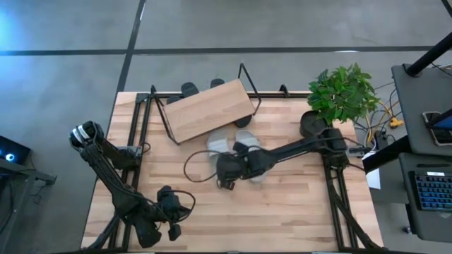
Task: Pick and place slides into the shelf
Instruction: Move the shelf to the bottom right of the table
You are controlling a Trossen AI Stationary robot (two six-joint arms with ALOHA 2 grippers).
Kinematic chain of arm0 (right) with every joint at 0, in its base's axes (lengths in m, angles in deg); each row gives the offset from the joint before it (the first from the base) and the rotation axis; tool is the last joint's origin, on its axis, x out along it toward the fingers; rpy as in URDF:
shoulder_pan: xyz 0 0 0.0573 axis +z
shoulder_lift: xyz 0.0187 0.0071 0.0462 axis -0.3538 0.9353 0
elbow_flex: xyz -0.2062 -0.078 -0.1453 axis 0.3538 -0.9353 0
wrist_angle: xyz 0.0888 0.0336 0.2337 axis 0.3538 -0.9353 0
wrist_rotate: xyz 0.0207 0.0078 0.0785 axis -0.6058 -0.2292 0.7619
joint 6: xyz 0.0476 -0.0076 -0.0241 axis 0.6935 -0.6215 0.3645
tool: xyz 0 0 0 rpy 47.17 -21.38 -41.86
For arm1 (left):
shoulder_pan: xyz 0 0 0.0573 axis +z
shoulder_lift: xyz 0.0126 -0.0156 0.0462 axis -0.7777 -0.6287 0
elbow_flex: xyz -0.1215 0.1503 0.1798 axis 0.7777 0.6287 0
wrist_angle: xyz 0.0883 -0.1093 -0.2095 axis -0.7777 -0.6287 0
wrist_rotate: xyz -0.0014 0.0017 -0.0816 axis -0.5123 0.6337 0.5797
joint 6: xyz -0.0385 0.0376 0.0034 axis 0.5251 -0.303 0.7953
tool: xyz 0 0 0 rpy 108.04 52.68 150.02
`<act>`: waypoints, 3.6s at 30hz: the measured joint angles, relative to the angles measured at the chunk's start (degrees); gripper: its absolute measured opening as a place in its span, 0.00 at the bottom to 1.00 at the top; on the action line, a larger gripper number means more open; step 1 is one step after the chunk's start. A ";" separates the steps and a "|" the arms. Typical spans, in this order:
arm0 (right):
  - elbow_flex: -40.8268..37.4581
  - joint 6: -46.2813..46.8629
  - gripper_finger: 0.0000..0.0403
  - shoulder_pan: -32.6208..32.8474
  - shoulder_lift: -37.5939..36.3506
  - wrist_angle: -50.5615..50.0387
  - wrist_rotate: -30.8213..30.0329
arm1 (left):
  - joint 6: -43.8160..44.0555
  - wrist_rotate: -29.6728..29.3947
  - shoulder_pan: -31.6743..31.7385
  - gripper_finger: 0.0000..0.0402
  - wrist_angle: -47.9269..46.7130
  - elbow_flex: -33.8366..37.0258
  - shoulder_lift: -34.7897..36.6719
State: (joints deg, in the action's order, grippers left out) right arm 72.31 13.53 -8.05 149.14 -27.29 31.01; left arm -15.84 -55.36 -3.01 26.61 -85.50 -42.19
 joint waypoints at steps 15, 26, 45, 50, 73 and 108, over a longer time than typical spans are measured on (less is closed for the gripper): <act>-0.61 1.51 0.18 -9.29 -24.96 -2.14 -3.35 | -6.54 -9.95 12.53 0.09 -3.41 -1.09 9.30; -0.61 5.26 0.44 -18.46 -28.36 -3.14 4.45 | -11.85 -7.91 23.08 0.36 -7.35 -1.60 22.11; 35.85 -4.10 0.23 -37.44 7.36 -10.21 17.73 | -20.10 -8.23 27.10 0.26 -18.89 -1.14 33.80; 37.53 -1.59 0.14 -40.07 12.27 -6.41 23.78 | -18.14 -8.51 27.22 0.17 -23.79 -1.08 36.43; 34.32 -4.98 0.10 -22.72 5.03 -6.20 11.16 | -19.45 -10.67 28.10 0.10 -25.86 -0.96 38.15; 40.80 10.07 0.53 -37.79 5.39 -39.08 5.73 | -7.50 -3.35 28.56 0.33 -34.51 0.42 34.35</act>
State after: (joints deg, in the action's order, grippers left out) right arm 113.11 23.60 -45.84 154.53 -66.37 36.74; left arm -23.34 -58.71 25.55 -7.90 -85.09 -7.84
